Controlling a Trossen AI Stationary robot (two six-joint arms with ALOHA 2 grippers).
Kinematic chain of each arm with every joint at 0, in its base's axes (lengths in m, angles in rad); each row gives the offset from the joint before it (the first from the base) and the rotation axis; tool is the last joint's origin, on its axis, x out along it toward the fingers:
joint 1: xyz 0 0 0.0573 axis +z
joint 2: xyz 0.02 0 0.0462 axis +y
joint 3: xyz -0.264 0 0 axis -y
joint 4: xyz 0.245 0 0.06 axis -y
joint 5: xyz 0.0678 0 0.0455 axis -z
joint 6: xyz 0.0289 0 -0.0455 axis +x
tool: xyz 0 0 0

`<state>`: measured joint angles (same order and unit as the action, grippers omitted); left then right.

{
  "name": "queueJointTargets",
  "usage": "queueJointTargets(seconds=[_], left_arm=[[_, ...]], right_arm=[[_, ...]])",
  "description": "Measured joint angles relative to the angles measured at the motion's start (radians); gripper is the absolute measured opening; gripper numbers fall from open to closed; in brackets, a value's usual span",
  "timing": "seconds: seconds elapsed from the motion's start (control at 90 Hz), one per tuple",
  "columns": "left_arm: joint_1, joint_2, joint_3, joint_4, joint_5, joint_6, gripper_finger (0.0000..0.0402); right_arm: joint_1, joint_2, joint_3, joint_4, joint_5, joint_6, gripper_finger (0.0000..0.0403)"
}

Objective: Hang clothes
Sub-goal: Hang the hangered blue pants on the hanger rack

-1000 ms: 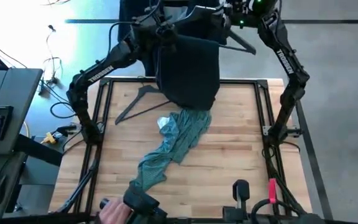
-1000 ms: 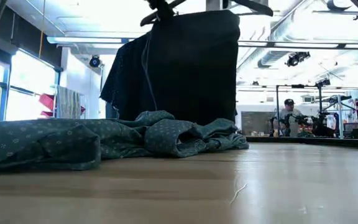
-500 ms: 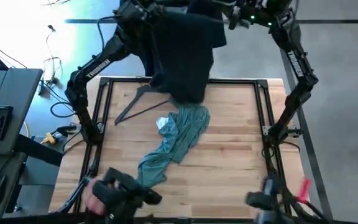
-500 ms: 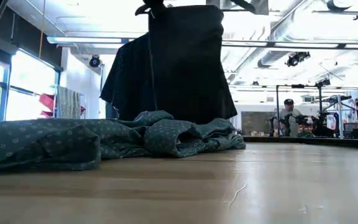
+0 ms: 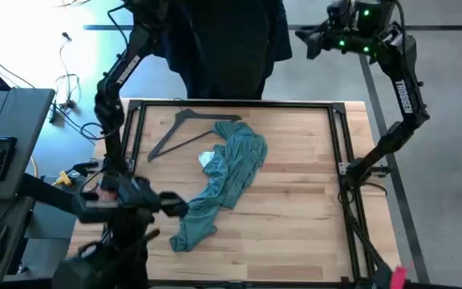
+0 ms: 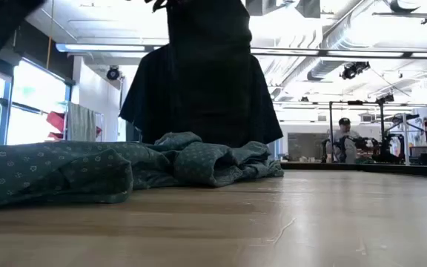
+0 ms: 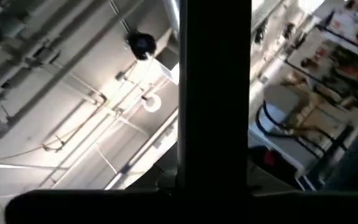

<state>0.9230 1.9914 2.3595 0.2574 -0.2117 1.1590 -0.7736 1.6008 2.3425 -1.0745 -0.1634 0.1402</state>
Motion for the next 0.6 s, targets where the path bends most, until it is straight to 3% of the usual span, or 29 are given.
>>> queueJointTargets(seconds=[0.167, 0.6], left_arm=[[0.034, 0.042, -0.027, -0.107, 0.047, -0.017, 0.0039], [0.088, 0.085, -0.022, -0.438, -0.058, -0.243, 0.0039]], right_arm=[[0.084, 0.001, 0.0, -0.045, 0.054, -0.008, 0.0119], [0.169, 0.001, 0.0, -0.099, 0.193, -0.019, 0.0119]])
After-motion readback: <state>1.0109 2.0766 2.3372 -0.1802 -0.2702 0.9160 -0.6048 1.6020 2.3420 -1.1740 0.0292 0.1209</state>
